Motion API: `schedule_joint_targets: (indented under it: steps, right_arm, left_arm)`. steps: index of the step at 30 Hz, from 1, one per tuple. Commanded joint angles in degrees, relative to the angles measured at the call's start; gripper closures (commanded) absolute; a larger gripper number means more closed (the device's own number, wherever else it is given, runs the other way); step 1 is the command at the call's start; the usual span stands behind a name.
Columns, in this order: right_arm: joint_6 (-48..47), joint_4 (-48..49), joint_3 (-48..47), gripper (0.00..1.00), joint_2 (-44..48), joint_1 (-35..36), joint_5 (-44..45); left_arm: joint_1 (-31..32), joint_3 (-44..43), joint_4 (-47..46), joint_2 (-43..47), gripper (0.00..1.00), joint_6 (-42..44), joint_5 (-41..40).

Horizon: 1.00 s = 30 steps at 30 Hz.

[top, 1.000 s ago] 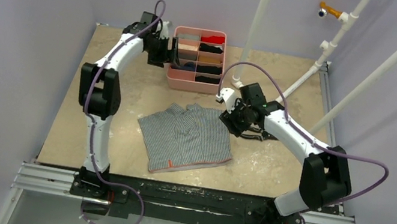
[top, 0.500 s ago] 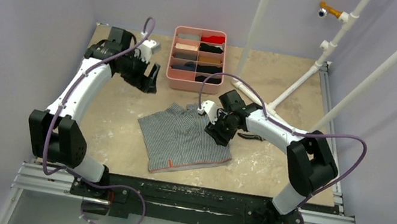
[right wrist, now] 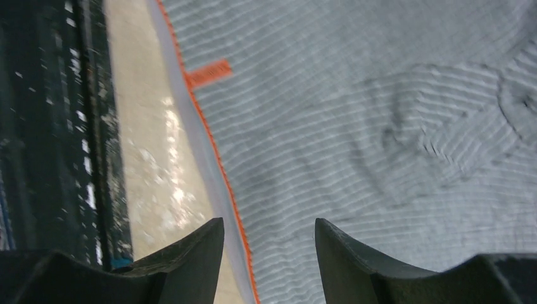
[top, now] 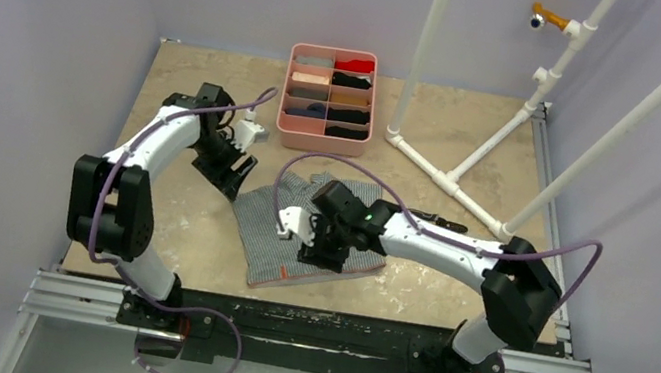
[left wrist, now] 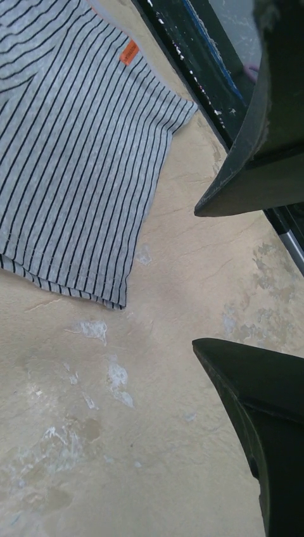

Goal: Roll the underwear
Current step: Fold the underwear at the center of the board.

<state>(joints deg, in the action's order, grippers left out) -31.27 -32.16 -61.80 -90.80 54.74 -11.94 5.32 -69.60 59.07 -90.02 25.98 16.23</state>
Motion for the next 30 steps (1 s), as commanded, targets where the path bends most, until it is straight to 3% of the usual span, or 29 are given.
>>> schedule_joint_targets:
  steps: [1,10,18,30]
  right_arm:
    - [2.48,7.70,-4.45,0.47,-4.00,6.86,0.44]
    - [7.99,17.54,-9.14,0.47,-11.96,15.37,2.36]
    - [9.12,16.87,-13.22,0.46,-16.69,19.55,2.54]
    - [9.34,14.25,-19.06,0.47,-23.48,21.52,3.63]
  left_arm:
    - [-0.05,-3.36,1.22,-3.94,0.31,-1.81,-0.61]
    - [0.04,-6.63,1.76,-11.08,0.38,-5.35,0.00]
    - [0.26,-7.88,0.90,-16.82,0.45,-5.33,-0.11]
    - [2.56,-6.63,-1.69,-17.63,0.54,-5.58,-0.41]
